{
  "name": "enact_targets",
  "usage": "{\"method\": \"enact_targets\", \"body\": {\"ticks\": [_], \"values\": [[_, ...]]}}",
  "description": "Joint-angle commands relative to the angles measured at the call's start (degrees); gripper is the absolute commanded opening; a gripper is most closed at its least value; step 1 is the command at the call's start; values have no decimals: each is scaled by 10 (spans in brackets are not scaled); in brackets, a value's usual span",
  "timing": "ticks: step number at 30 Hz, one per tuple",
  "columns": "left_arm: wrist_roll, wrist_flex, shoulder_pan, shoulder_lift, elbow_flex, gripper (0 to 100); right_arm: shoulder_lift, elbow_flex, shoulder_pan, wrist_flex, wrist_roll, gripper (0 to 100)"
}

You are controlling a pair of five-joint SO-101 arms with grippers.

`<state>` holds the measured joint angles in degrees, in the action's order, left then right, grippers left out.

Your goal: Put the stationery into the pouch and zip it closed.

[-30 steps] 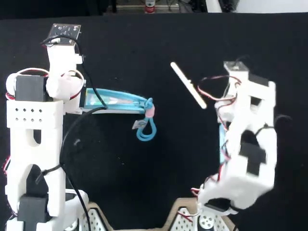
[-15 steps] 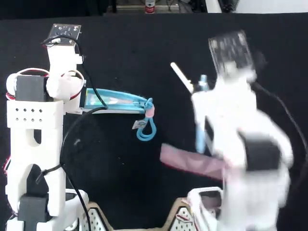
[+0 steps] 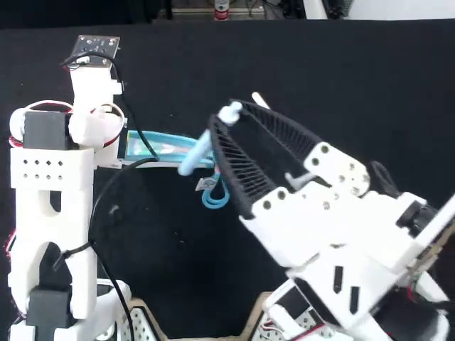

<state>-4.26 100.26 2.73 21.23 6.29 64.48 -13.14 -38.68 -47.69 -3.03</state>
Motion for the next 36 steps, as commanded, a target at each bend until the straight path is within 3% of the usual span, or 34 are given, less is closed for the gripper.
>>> {"method": "enact_targets", "body": {"ticks": [1, 9, 19, 25, 29, 36], "values": [[-3, 4, -6, 2, 5, 29, 1, -47, -10, 69, 0, 11], [-5, 4, -2, 2, 5, 29, 6, -205, -9, 193, 1, 11], [-5, 4, -5, 3, 6, 29, 2, -315, -6, 197, 1, 15], [-5, 4, -4, 2, 6, 29, 1, -261, -10, 60, 1, 173], [-5, 4, -5, 2, 6, 29, 1, -184, -10, -25, 1, 161], [-5, 4, -1, 2, 6, 29, 1, -169, -4, -32, 2, 115]]}}
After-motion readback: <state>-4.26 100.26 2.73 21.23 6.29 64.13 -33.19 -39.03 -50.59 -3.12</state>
